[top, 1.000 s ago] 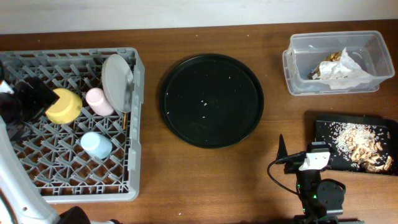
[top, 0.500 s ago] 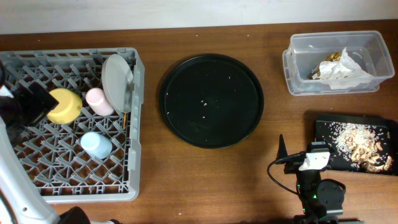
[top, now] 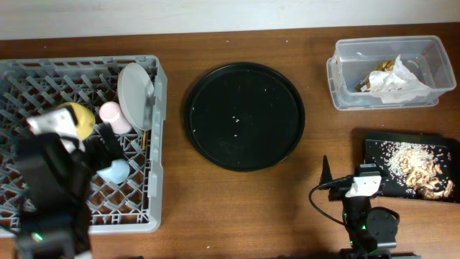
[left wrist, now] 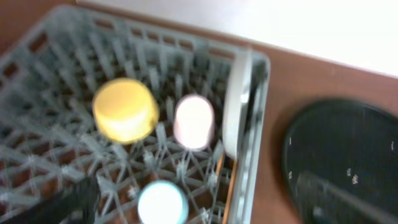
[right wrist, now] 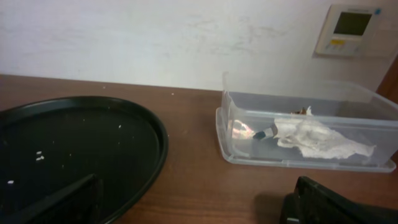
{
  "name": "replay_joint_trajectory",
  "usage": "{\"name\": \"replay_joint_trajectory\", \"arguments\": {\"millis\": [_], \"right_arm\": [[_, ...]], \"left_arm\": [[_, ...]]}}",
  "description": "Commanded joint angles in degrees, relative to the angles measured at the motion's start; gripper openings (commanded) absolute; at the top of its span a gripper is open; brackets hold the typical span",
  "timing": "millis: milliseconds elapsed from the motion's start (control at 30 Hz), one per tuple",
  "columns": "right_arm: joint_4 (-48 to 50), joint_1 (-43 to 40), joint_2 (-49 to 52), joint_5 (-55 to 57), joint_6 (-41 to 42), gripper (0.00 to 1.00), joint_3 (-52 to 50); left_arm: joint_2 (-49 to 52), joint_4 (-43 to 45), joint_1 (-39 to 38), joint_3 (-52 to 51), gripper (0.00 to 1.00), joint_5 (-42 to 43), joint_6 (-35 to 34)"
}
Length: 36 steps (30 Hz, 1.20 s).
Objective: Sort waste into correct bins and load items into the dishwasher rack
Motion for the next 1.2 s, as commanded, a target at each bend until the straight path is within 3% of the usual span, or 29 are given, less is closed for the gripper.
{"name": "replay_joint_trajectory", "arguments": {"millis": [0,200,400,533,667,1167], "right_arm": [[0.09,-0.39,-0.35,0.7,-0.13,0.98,-0.83],[0.09,-0.39,-0.35,0.7,-0.13,0.98,-0.83],[0.11,-0.39,-0.35,0.7,-0.13,0.98,-0.83],[0.09,-0.39,-0.35,0.7,-0.13,0.98,-0.83],[0.09,-0.39,-0.35,0.7,-0.13,0.98,-0.83],[0.09,-0.39,-0.35,0.7,-0.13,0.98,-0.83]], "left_arm": [[-11.74,13.09,-3.04,-17.7,1.0,-0.37,6.4],[-29.05,33.42,-6.51,-40.52,1.0,-0.37,6.34],[-40.61,45.48,-6.95,-54.03,1.0,0.02,6.34],[-44.3,46.58,-6.95,-58.03,1.0,0.09,6.32],[-48.09,40.68,-7.5,-58.73,1.0,0.44,6.38],[-48.0,38.8,-11.76,-58.73,1.0,-0.17,9.4]]}}
